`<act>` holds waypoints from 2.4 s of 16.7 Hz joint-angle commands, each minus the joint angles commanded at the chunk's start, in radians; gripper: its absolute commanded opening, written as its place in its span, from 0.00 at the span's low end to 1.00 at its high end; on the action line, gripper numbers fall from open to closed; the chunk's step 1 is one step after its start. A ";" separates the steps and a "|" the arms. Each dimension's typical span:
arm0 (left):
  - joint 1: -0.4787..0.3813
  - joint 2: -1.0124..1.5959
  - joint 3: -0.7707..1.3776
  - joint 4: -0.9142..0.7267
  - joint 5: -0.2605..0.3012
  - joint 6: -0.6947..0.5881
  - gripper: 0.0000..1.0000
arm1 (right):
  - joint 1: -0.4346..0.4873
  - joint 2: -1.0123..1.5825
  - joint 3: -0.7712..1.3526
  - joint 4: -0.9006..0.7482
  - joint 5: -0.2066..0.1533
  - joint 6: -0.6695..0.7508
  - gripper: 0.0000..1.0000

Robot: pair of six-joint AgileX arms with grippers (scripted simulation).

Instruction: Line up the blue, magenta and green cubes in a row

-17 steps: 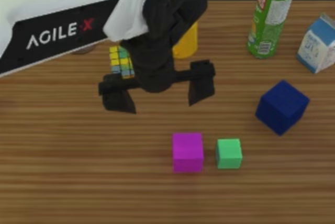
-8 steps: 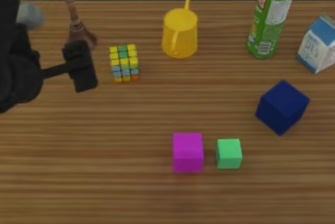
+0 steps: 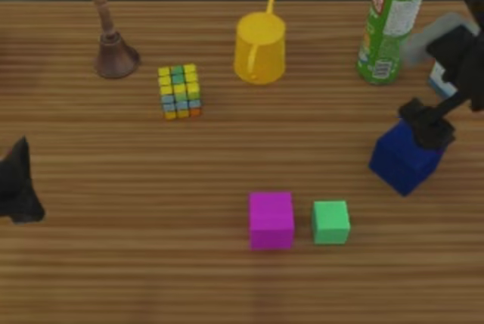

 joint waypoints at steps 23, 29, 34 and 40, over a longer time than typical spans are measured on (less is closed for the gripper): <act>0.117 -0.358 -0.277 0.202 0.009 0.182 1.00 | 0.042 0.410 0.096 0.152 0.002 -0.062 1.00; 0.117 -0.358 -0.277 0.202 0.009 0.182 1.00 | 0.042 0.410 0.096 0.152 0.002 -0.062 0.77; 0.117 -0.358 -0.277 0.202 0.009 0.182 1.00 | 0.042 0.410 0.096 0.152 0.002 -0.062 0.40; 0.117 -0.358 -0.277 0.202 0.009 0.182 1.00 | 0.042 0.410 0.096 0.152 0.002 -0.062 0.00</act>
